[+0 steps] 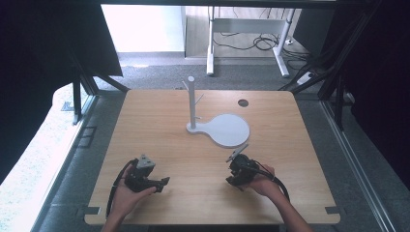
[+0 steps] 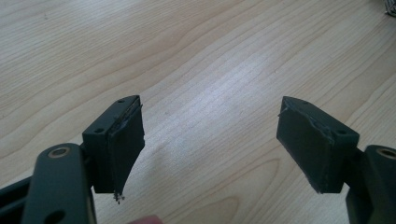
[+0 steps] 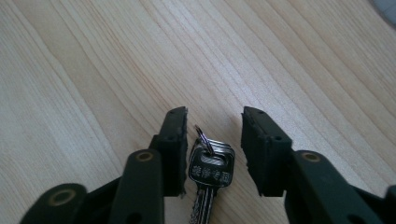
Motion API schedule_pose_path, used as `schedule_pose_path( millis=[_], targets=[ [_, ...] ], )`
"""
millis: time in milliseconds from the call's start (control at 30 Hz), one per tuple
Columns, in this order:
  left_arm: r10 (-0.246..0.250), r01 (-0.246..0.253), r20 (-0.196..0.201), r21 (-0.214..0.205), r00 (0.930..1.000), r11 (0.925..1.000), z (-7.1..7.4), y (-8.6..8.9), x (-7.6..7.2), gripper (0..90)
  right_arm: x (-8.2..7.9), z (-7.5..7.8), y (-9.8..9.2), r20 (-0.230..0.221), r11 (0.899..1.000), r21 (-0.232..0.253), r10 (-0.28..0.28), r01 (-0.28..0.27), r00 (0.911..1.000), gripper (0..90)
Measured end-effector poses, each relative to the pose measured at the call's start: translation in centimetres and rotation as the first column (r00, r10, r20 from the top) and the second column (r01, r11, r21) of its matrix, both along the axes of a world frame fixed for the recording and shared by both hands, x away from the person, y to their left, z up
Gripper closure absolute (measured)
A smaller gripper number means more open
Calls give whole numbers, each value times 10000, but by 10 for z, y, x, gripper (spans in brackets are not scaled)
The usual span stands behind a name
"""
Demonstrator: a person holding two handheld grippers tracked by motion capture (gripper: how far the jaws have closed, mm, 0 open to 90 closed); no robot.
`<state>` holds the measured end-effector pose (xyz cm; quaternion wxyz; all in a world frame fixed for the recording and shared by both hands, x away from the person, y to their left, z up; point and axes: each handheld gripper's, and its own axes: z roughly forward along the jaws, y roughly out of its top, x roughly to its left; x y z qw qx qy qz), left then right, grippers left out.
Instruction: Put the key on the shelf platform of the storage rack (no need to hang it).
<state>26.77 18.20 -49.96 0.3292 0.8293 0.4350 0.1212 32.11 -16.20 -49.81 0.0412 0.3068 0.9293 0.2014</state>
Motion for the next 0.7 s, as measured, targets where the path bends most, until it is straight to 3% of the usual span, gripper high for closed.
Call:
schedule_pose_path(
  millis=[333, 533, 700],
  targets=[
    [74, -74, 18, -43, 10000, 10000, 0, 1, 0, 236, 4, -3, 0, -378, 10000, -36, -15, 13, 9993, 784],
    [109, -109, 38, -59, 9999, 9999, 1, 3, 0, 236, 5, -1, -1, -317, 9999, 45, -148, 149, 9994, 876],
    [118, -118, 37, -48, 9999, 9999, 1, 3, 0, 236, 7, 1, -3, -245, 9996, 91, -252, 255, 9994, 884]
  ],
)
